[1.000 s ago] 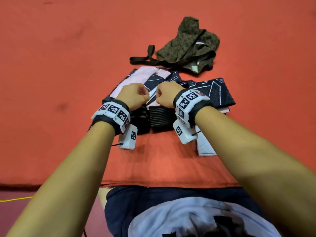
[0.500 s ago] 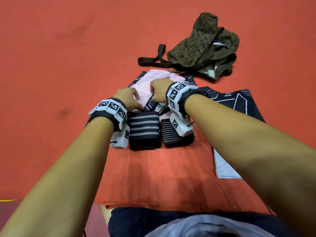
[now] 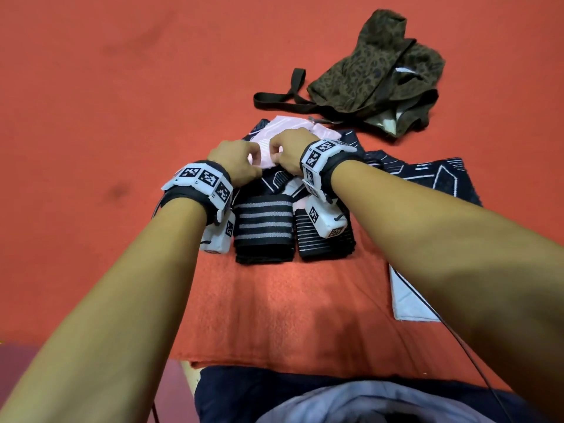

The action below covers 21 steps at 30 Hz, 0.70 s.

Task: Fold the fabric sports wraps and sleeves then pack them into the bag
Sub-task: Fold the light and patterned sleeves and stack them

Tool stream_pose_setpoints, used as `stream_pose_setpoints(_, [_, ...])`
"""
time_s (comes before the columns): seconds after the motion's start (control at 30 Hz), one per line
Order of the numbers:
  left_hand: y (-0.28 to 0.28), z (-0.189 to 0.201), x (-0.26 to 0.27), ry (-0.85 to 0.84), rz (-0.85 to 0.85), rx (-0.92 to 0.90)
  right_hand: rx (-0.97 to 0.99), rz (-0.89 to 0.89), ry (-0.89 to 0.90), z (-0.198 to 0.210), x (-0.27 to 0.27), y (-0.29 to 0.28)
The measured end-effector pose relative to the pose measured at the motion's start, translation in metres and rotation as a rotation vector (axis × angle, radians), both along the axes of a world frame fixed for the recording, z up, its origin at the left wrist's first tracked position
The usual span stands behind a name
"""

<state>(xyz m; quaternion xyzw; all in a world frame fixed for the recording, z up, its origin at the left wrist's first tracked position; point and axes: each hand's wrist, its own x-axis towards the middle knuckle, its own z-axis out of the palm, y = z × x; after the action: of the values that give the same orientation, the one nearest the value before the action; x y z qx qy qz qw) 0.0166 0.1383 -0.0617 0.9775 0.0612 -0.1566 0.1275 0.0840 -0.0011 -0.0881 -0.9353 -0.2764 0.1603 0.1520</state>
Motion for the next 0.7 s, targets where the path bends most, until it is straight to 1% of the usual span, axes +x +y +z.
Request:
stream_pose_setpoints(0.17, [-0.022, 0.019, -0.008, -0.155, -0.048, -0.070, 0.010, -0.061, -0.054, 0.011, -0.007, -0.031])
stream_pose_setpoints(0.23, [-0.032, 0.027, -0.012, -0.170, -0.087, -0.118, 0.067, -0.128, -0.069, 0.013, -0.013, -0.040])
stream_pose_setpoints(0.33, [-0.050, 0.041, -0.024, -0.186, -0.179, -0.168, 0.168, -0.176, -0.068, 0.019, -0.026, -0.050])
stream_pose_setpoints(0.47, [-0.073, 0.051, -0.041, -0.251, -0.170, -0.262, 0.094, -0.188, -0.064, 0.029, -0.044, -0.073])
stream_pose_setpoints(0.57, [-0.091, 0.047, -0.053, -0.236, -0.158, -0.239, 0.062, -0.185, -0.050, 0.028, -0.063, -0.093])
stream_pose_setpoints(0.7, [-0.115, 0.021, -0.073, -0.233, -0.172, -0.249, 0.031, -0.206, -0.019, 0.020, -0.097, -0.120])
